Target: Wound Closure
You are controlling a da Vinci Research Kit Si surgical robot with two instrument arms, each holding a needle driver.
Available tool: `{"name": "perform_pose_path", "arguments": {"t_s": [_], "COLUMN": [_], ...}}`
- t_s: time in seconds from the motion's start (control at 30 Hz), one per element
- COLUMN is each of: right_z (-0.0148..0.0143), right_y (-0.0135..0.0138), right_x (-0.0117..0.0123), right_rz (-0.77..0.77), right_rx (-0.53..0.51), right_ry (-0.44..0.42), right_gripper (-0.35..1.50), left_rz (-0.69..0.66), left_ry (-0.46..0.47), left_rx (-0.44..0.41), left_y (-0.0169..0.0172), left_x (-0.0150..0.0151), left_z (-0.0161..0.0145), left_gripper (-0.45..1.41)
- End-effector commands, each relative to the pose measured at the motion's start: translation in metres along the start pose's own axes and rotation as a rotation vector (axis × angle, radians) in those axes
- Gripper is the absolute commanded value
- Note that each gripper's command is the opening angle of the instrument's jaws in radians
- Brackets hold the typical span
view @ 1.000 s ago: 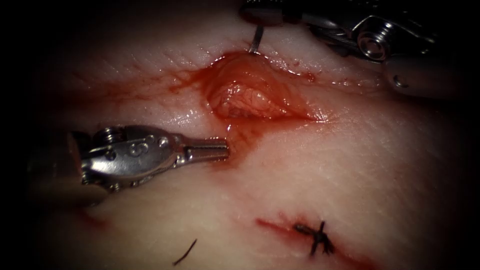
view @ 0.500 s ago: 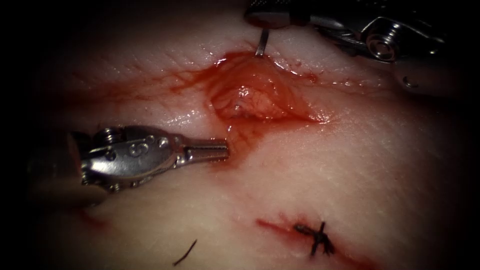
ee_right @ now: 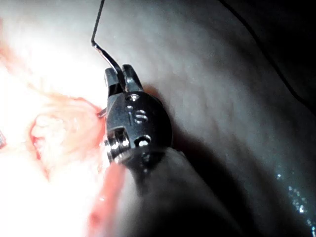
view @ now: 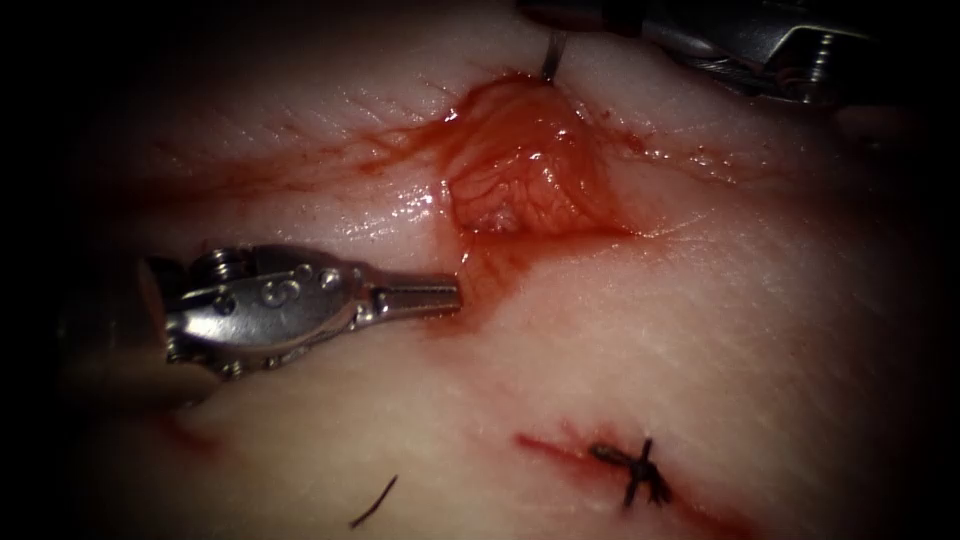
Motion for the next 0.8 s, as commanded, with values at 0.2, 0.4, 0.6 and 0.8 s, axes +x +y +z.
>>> {"name": "perform_pose_path", "arguments": {"t_s": [0.2,0.4,0.6,0.8], "right_z": [0.0005,0.0007,0.0015,0.0008], "right_y": [0.0010,0.0007,-0.0008,-0.0014], "right_x": [0.0009,0.0009,0.0002,0.0006], "right_rz": [-0.025,-0.032,-0.053,-0.028], "right_rx": [-0.019,-0.015,0.019,0.035], "right_ry": [0.013,0.017,0.004,0.010], "right_gripper": [-0.35,-0.35,-0.35,-0.35], "left_rz": [0.001,0.001,0.001,-0.006], "left_ry": [-0.002,-0.002,-0.002,-0.002], "left_rx": [-0.002,-0.002,-0.003,-0.005], "left_y": [0.0000,0.0000,-0.0001,0.0000], "left_x": [-0.0001,-0.0001,0.0000,0.0001], "left_z": [0.0008,0.0008,0.0008,0.0006], "left_gripper": [-0.03,-0.03,-0.03,-0.03]}}
